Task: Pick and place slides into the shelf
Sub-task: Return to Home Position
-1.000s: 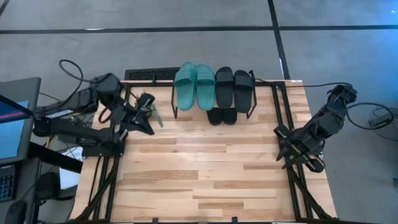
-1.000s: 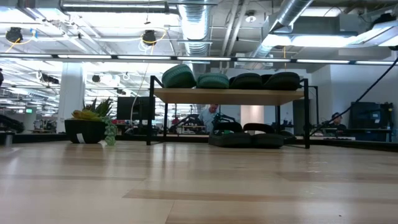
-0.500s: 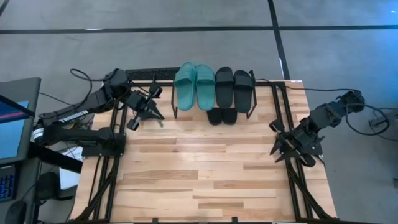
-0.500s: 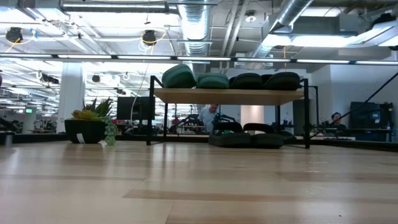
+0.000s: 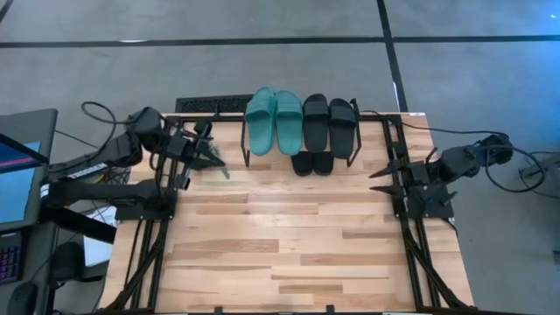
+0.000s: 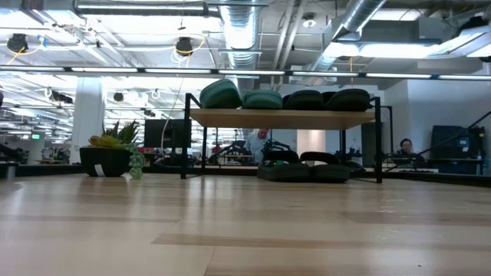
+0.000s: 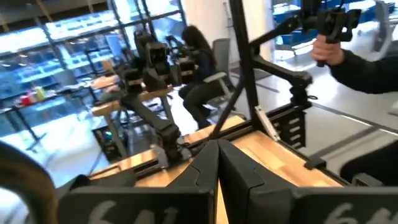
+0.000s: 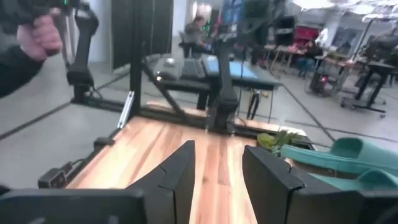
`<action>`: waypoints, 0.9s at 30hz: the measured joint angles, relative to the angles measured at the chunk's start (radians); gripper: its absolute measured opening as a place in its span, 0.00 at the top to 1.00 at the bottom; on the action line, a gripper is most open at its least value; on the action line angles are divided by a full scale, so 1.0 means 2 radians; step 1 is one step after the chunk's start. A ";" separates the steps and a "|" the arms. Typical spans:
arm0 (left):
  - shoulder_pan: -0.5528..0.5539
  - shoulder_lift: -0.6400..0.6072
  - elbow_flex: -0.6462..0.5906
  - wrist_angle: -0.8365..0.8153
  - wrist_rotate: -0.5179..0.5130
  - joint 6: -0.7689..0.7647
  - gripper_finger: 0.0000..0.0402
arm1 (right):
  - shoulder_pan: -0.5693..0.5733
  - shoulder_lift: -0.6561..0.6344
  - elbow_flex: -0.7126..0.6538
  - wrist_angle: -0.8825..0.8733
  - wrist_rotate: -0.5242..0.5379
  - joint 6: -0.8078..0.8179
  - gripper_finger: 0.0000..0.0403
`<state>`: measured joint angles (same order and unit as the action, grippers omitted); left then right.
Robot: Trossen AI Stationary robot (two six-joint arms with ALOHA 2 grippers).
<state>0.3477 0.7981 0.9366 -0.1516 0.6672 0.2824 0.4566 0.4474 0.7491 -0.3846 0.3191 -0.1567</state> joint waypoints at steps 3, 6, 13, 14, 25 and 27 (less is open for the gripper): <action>-0.012 -0.025 -0.035 0.026 -0.031 -0.010 1.00 | 0.000 -0.050 -0.033 0.028 0.008 0.001 0.70; -0.016 -0.058 -0.085 0.061 -0.051 -0.030 1.00 | 0.000 -0.097 -0.067 0.050 0.025 0.006 0.70; -0.018 -0.147 -0.196 0.143 -0.082 -0.085 1.00 | 0.000 -0.163 -0.124 0.064 0.027 0.029 0.70; -0.019 -0.158 -0.211 0.157 -0.092 -0.095 1.00 | 0.000 -0.167 -0.130 0.065 0.029 0.030 0.70; -0.078 -0.174 -0.323 0.301 -0.204 -0.127 1.00 | 0.000 -0.146 -0.147 0.110 0.039 0.041 0.70; -0.088 -0.168 -0.326 0.301 -0.209 -0.124 1.00 | 0.000 -0.138 -0.147 0.114 0.038 0.047 0.70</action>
<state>0.1727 0.4620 0.2848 0.4511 0.2485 0.0346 0.4557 0.1709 0.4557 -0.1563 0.3955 -0.0628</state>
